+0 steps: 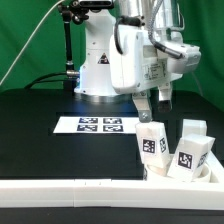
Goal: Assemble stool
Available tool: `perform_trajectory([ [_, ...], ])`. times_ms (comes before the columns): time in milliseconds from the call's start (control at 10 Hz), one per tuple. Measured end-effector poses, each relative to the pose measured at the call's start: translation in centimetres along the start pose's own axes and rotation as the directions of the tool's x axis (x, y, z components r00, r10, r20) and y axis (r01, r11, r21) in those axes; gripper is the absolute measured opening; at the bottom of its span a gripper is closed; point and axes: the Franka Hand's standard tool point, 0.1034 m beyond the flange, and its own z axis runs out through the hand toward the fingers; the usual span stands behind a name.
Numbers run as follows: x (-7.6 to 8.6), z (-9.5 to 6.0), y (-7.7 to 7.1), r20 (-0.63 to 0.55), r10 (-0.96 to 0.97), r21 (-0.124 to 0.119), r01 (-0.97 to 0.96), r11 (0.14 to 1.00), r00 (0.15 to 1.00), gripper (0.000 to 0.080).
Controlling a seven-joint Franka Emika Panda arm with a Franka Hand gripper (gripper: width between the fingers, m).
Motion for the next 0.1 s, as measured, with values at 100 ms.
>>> perform_trajectory([
  [100, 0.02, 0.06, 0.03, -0.001, 0.0, -0.001, 0.0, 1.0, 1.0, 0.0649],
])
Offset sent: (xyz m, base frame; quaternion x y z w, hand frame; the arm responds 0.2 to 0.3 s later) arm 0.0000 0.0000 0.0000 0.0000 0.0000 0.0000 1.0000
